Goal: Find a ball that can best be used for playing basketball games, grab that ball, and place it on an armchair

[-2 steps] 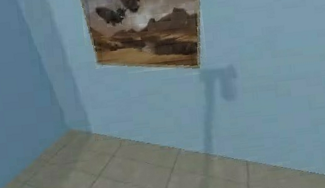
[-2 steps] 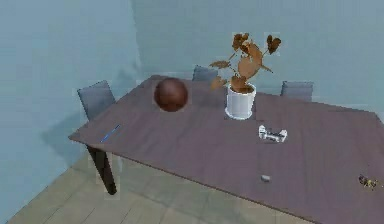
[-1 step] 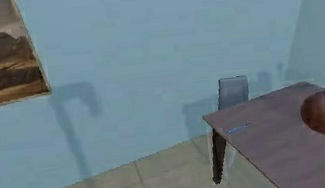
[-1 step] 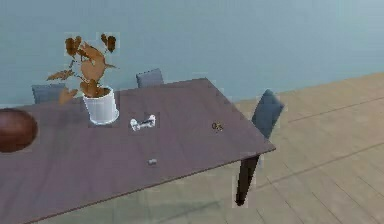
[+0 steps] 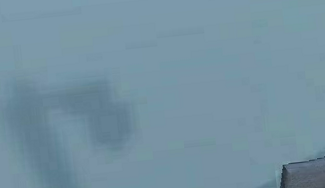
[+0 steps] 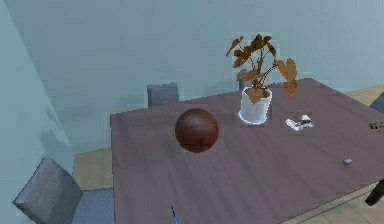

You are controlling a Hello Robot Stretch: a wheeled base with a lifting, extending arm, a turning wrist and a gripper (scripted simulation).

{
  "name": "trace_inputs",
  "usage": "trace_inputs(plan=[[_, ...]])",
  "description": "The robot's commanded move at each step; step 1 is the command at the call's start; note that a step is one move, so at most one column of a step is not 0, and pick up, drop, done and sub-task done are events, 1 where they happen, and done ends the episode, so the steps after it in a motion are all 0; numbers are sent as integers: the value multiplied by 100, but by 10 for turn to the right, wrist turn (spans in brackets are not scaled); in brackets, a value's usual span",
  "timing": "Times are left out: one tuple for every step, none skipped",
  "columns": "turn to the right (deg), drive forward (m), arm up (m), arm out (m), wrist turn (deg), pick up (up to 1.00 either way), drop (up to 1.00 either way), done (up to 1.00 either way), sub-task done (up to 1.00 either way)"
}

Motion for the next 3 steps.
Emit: trace_inputs(plan=[[60, 0, 0, 0, 0, 0, 0, 0, 0], [0, 10, 0, 0, 0, 0, 0, 0, 0], [0, 0, 50, 0, 0, 0, 0, 0, 0]])
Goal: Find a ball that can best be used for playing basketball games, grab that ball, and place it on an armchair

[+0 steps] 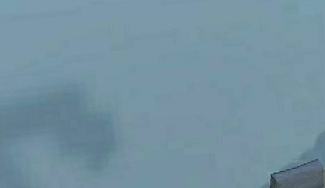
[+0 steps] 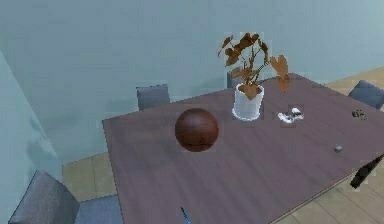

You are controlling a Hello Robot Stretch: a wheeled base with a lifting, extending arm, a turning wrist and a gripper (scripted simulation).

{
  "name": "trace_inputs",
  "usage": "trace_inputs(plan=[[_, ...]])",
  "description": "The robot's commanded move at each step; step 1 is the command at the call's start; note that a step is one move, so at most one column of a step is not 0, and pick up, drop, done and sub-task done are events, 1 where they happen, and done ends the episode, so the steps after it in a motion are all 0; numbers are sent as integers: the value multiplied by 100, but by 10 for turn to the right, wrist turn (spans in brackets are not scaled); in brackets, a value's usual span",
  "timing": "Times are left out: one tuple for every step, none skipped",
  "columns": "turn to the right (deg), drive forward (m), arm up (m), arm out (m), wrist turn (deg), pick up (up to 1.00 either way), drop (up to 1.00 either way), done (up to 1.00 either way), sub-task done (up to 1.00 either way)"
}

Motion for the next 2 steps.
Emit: trace_inputs(plan=[[0, 0, 34, 0, 0, 0, 0, 0, 0], [0, 0, 0, 44, 0, 0, 0, 0, 0]])
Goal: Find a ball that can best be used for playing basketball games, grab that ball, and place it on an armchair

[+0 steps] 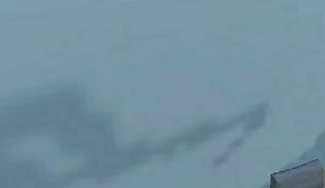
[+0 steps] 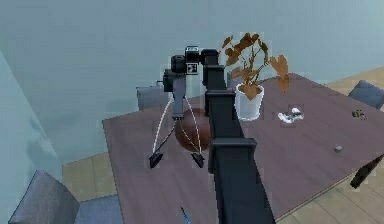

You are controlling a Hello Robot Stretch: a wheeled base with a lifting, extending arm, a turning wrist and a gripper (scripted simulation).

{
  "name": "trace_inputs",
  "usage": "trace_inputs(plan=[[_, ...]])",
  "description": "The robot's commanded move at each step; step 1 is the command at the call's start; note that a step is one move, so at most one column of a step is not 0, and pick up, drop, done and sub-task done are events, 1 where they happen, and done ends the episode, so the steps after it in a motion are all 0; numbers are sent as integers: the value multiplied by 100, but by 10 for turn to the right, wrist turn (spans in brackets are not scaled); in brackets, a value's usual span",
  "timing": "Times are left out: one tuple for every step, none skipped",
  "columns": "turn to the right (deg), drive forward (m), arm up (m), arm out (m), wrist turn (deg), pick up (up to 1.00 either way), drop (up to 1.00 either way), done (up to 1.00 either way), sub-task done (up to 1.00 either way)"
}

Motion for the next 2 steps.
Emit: trace_inputs(plan=[[0, 0, 0, 0, 450, 0, 0, 0, 0], [0, 0, 0, 0, 450, 0, 0, 0, 0]])
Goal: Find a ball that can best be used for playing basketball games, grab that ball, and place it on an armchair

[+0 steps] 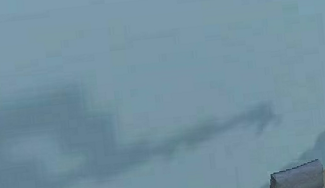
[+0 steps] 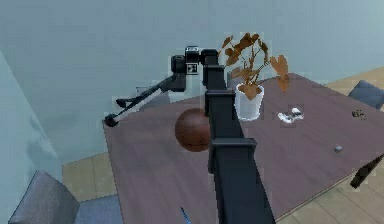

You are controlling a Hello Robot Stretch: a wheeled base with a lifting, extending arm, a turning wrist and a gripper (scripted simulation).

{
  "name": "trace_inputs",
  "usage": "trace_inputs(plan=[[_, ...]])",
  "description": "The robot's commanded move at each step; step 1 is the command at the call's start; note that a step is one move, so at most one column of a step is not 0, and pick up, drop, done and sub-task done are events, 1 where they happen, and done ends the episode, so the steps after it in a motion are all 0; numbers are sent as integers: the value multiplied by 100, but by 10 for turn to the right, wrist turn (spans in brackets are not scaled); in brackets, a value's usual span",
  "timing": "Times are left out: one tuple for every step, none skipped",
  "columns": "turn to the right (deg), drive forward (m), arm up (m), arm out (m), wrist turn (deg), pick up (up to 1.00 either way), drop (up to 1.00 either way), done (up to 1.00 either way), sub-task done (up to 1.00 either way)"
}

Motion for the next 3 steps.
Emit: trace_inputs(plan=[[0, 0, 0, 0, 450, 0, 0, 0, 0], [0, 0, 0, 0, 450, 0, 0, 0, 0], [0, 0, 0, 0, 120, 0, 0, 0, 0]])
